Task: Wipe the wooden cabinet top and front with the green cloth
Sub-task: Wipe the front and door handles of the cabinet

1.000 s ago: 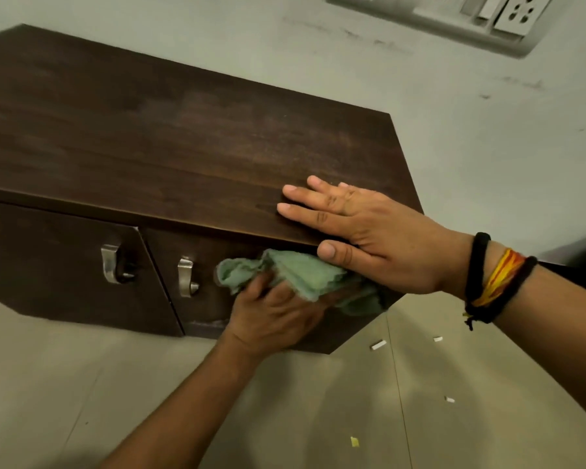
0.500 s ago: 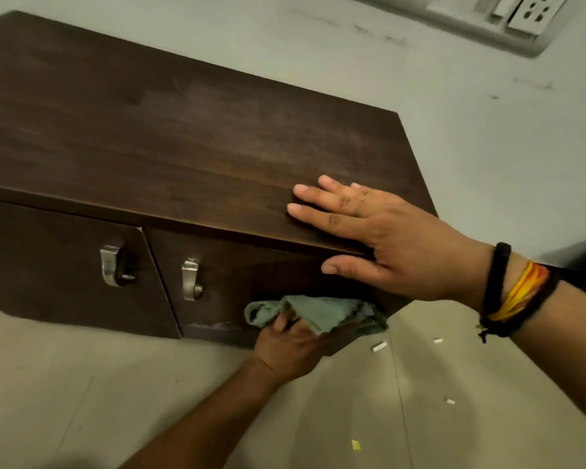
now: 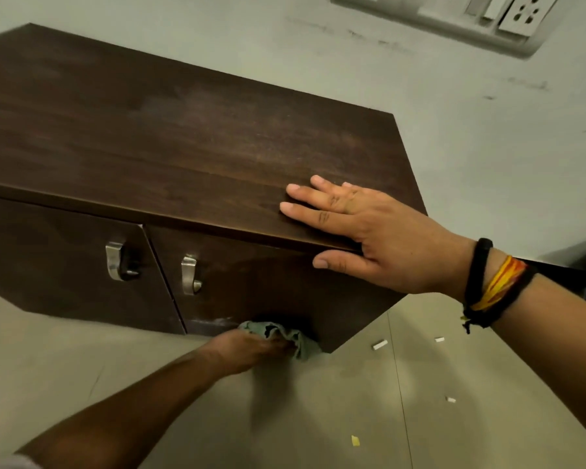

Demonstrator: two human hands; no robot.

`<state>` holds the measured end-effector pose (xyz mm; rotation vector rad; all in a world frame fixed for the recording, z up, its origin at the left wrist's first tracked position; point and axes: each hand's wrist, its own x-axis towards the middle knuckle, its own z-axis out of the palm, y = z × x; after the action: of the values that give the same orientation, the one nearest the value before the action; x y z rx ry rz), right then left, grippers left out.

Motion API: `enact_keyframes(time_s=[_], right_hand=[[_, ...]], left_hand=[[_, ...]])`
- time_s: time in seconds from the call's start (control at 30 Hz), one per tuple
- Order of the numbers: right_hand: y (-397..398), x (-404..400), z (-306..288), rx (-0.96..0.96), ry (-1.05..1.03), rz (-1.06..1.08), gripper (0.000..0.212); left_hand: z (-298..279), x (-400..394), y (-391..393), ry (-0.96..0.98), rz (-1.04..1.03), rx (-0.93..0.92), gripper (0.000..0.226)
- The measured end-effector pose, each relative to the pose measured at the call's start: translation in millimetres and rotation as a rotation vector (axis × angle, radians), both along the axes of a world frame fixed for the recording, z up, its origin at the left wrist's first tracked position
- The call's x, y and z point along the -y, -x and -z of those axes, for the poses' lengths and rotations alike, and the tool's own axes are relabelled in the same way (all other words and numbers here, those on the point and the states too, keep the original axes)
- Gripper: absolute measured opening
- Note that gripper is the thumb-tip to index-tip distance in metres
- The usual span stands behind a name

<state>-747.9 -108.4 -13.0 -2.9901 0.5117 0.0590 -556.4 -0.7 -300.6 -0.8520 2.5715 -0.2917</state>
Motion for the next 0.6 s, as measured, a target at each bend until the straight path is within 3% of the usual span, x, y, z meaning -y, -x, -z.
enact_keyframes(time_s=[0.03,0.07,0.13,0.2,0.27,0.33,0.4,0.47,0.53,0.57,0.6], right_hand=[[0.1,0.2,0.4,-0.003,-0.005,-0.003,0.064],[0.0,0.2,0.7,-0.005,-0.008,-0.005,0.064],[-0.2,0.1,0.7,0.002,-0.002,-0.005,0.064],[-2.5,-0.1,0.5,-0.002,0.001,-0.001,0.065],[-4.8,-3.1,0.8,-0.012,0.021,0.012,0.066],[-8.6,-7.0,0.8,-0.015,0.053,0.025,0.068],[-14.7,-10.6,1.0,-0.029,0.073,0.031,0.069],[-20.4,-11.6,-0.4,-0.051,0.060,0.028,0.069],[-24.6,-10.8,-1.1,-0.073,0.036,0.014,0.070],[-26.7,-9.1,-1.0,-0.081,0.033,0.005,0.070],[-27.6,-7.2,-1.9,-0.088,0.034,-0.004,0.070]], left_hand=[[10.0,-2.3,-8.8,0.120,0.161,0.152,0.063],[14.3,-7.2,-19.6,0.240,0.262,0.154,0.073],[18.3,-8.7,-39.0,0.295,0.338,0.285,0.082],[19.9,-9.1,-21.6,0.187,0.148,0.273,0.082],[5.8,10.4,21.3,0.114,0.045,0.067,0.070],[1.7,16.0,67.3,-0.001,0.208,0.058,0.063],[-27.8,21.1,77.9,0.117,0.326,0.128,0.064],[-28.2,19.7,57.9,0.250,0.106,0.066,0.064],[-4.6,10.5,29.0,0.189,-0.130,-0.277,0.066],[2.8,0.5,15.7,0.056,-0.270,-0.397,0.069],[20.6,-11.3,5.8,0.099,-0.324,-0.477,0.072]])
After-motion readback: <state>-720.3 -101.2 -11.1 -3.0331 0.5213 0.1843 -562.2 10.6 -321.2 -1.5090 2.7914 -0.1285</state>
